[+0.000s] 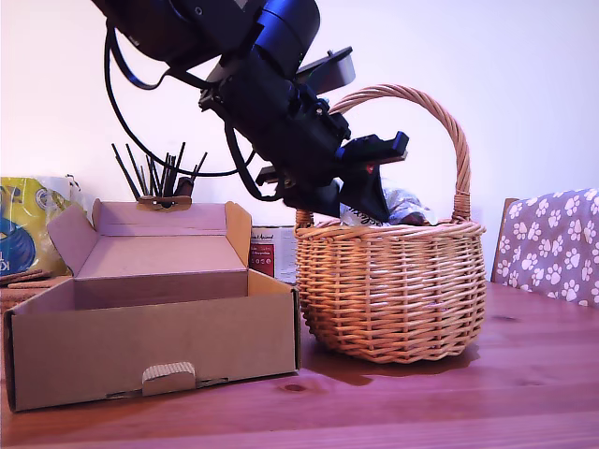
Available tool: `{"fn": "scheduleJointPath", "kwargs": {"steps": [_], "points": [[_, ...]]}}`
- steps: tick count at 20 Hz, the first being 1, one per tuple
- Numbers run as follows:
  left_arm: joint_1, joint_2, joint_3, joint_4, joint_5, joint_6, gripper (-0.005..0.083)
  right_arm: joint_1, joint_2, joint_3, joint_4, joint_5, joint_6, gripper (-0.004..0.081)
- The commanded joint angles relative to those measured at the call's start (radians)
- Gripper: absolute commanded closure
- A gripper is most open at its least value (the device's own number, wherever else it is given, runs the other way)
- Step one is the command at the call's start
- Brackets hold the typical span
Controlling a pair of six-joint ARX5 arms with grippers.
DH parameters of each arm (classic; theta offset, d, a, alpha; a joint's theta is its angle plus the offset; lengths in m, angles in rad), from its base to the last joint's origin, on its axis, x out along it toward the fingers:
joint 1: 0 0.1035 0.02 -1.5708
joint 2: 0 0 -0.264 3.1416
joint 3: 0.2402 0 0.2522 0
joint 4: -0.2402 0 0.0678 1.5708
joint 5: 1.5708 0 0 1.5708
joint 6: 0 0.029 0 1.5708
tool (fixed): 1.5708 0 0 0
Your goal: Move the bags of Easter eggs from the cardboard box on the left into the woven basket on the right side.
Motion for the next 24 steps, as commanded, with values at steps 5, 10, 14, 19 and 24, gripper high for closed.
{"fn": "scheduleJointPath", "kwargs": {"steps": [5, 10, 14, 19, 24], "points": [[-0.007, -0.164, 0.023, -0.174, 0.031, 0.007, 0.0307, 0.003, 0.000, 0.003, -0.002, -0.002, 0.000, 0.0783], [-0.003, -0.327, 0.021, -0.389, 0.001, 0.052, 0.0727, 0.002, 0.058, 0.001, 0.013, 0.037, -0.029, 0.0783], [0.018, -0.447, -0.036, -0.378, -0.049, 0.057, 0.0737, -0.014, 0.133, -0.002, 0.132, 0.087, -0.023, 0.0783], [0.104, -0.601, -0.218, -0.276, -0.049, 0.053, 0.0738, -0.152, 0.144, -0.003, 0.211, 0.103, -0.018, 0.0783], [0.198, -0.797, -0.460, -0.158, -0.058, 0.010, 0.0796, -0.298, 0.142, -0.040, 0.243, -0.068, -0.002, 0.0783]]}}
